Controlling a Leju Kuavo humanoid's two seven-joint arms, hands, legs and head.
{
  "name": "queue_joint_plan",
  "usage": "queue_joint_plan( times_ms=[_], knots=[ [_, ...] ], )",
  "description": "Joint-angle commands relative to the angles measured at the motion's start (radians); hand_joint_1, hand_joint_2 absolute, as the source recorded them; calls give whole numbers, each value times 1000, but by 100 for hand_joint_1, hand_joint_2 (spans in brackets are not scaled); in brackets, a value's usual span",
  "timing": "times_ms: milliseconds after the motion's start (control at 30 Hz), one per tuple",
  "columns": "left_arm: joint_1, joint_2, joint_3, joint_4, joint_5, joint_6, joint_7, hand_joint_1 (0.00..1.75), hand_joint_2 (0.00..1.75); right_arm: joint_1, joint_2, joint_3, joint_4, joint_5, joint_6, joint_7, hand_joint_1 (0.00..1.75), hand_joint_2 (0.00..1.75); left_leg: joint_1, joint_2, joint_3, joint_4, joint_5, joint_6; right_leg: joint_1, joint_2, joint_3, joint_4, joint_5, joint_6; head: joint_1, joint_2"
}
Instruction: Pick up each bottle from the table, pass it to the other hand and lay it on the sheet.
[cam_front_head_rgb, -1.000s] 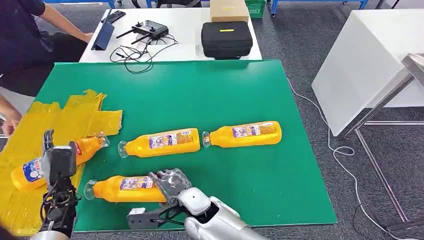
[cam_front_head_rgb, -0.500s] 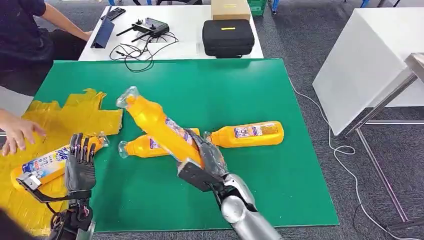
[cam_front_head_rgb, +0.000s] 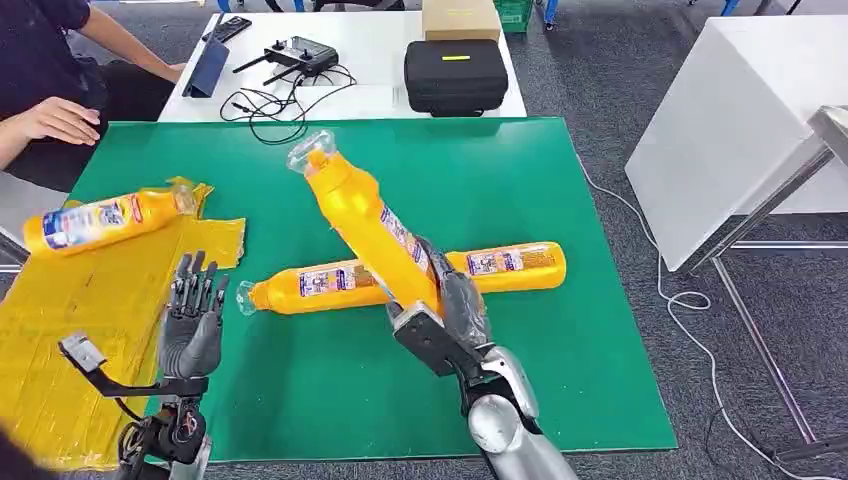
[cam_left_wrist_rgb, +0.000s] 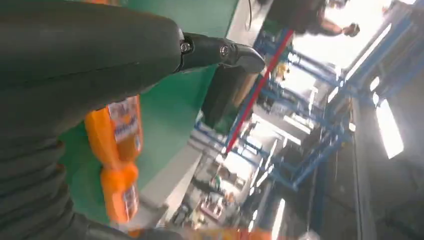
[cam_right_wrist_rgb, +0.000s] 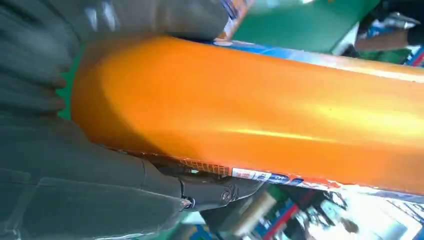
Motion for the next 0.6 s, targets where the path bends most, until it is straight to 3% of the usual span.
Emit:
queue_joint_plan(
  times_ms=[33, 300, 433, 600],
  knots=[
    [4, -29, -152, -95, 34, 33, 17, 0, 175, -129, 79, 59, 249, 48, -57, -9, 175, 175, 0, 1, 2, -1, -1, 0, 0, 0, 2, -1, -1, 0, 0, 0],
    [5, -17, -167, -95, 60, 32, 16, 0, 175, -145, 74, 92, 274, 45, -41, -16, 175, 175, 0, 0, 3, -1, -1, 1, 0, -2, 3, -1, -1, 1, 0, 0],
    [-5, -25, -193, -107, 74, 67, 27, 0, 175, -201, 167, 200, 455, 92, -42, 17, 175, 175, 0, 3, 2, -1, -1, 0, 0, 1, 2, 0, 0, 0, 0, 0],
    [-28, -27, -196, -92, 101, 88, 41, 0, 175, -235, 171, 451, 517, -9, -51, 92, 175, 175, 1, 0, 3, -1, -1, 0, 1, -2, 2, 0, -1, 0, 0, 0]
  ],
)
